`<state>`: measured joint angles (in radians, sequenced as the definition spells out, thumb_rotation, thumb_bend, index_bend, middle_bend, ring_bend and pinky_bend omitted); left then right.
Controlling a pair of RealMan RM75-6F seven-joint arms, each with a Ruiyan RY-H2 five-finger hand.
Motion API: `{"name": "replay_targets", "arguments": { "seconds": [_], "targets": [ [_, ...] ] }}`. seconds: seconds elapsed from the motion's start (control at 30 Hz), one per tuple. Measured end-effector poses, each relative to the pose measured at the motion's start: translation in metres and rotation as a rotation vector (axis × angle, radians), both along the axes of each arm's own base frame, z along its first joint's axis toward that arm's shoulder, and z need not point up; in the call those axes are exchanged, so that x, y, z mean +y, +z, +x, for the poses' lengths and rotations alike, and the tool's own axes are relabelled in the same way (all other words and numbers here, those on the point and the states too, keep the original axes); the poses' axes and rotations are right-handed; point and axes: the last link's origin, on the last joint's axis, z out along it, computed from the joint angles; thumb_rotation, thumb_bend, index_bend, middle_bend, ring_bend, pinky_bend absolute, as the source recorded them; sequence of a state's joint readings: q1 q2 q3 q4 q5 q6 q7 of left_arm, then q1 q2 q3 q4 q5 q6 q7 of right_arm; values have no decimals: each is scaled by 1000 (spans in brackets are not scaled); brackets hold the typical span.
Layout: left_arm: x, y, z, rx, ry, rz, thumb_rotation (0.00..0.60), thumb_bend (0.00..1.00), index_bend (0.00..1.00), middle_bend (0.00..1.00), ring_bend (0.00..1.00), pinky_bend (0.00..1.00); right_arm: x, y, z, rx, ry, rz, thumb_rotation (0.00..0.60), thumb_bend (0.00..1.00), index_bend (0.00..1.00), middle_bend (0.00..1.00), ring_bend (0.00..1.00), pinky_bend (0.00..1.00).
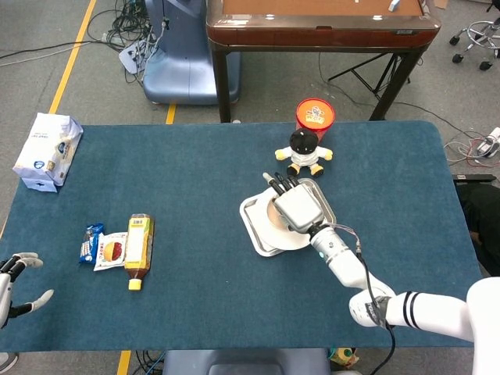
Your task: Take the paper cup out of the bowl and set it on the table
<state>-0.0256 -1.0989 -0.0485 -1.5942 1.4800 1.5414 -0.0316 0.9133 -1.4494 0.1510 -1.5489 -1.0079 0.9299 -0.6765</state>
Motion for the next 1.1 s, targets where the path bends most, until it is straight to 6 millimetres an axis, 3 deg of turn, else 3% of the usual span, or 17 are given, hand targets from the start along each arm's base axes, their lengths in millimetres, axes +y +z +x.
{"name": "replay_targets", "arguments": {
  "seconds": [0.3,0.57,0.83,1.1],
  "targets": [
    [0,-1,0,5,3,-1,600,129,399,309,327,530,16,7,21,-54,39,47,600,475,628,41,0,148],
    [1,-1,-1,12,5,6,600,129,400,309,327,530,43,6,33,-73,65,152,600,475,632,47,0,141],
    [1,-1,-1,15,6,6,600,129,399,309,327,530,68,0,33,-70,86,259,600,475,632,48,0,141],
    [1,-2,-1,18,6,5,600,129,399,309,327,530,81,-15,24,-68,82,325,600,474,632,51,0,141]
  ]
}}
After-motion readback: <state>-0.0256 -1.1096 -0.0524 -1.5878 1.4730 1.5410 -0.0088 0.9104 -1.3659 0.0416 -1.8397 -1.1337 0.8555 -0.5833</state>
